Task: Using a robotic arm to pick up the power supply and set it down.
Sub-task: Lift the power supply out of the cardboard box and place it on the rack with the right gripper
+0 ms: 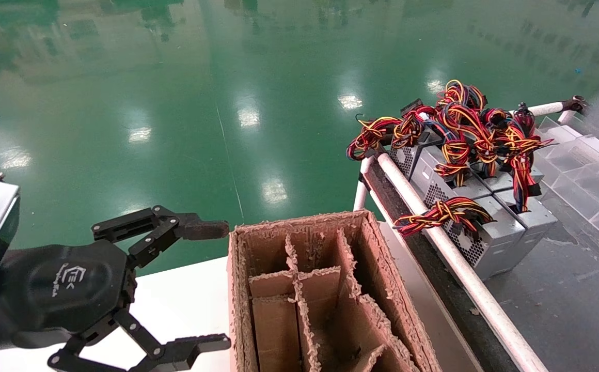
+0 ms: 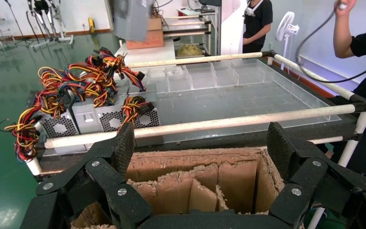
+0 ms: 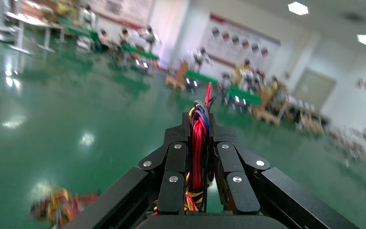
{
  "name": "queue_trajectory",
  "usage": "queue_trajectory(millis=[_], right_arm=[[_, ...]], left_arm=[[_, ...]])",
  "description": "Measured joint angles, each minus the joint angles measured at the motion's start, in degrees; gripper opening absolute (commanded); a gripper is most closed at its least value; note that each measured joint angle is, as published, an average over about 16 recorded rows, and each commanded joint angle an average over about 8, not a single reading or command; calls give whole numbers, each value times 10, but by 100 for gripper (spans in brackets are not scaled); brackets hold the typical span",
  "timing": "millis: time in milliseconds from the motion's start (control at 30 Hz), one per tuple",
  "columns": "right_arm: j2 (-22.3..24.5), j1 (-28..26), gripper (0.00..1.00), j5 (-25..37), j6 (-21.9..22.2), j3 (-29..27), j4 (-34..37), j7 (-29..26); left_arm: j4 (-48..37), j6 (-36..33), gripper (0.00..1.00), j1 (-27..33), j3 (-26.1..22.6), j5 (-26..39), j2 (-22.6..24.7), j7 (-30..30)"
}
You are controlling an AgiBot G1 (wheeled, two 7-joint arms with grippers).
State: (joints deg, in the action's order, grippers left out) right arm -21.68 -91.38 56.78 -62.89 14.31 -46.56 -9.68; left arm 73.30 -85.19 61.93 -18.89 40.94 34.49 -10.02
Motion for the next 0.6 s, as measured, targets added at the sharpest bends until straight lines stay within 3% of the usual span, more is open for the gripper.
queue_trajectory(millis=[300,600], right_arm=[[81,123,0,-47,-27,-13,14,-8],[107,258,0,-107,-39,-19,-8,10]], left_arm=[[0,0,100,0,0,0,0,0],[0,0,100,0,0,0,0,0]])
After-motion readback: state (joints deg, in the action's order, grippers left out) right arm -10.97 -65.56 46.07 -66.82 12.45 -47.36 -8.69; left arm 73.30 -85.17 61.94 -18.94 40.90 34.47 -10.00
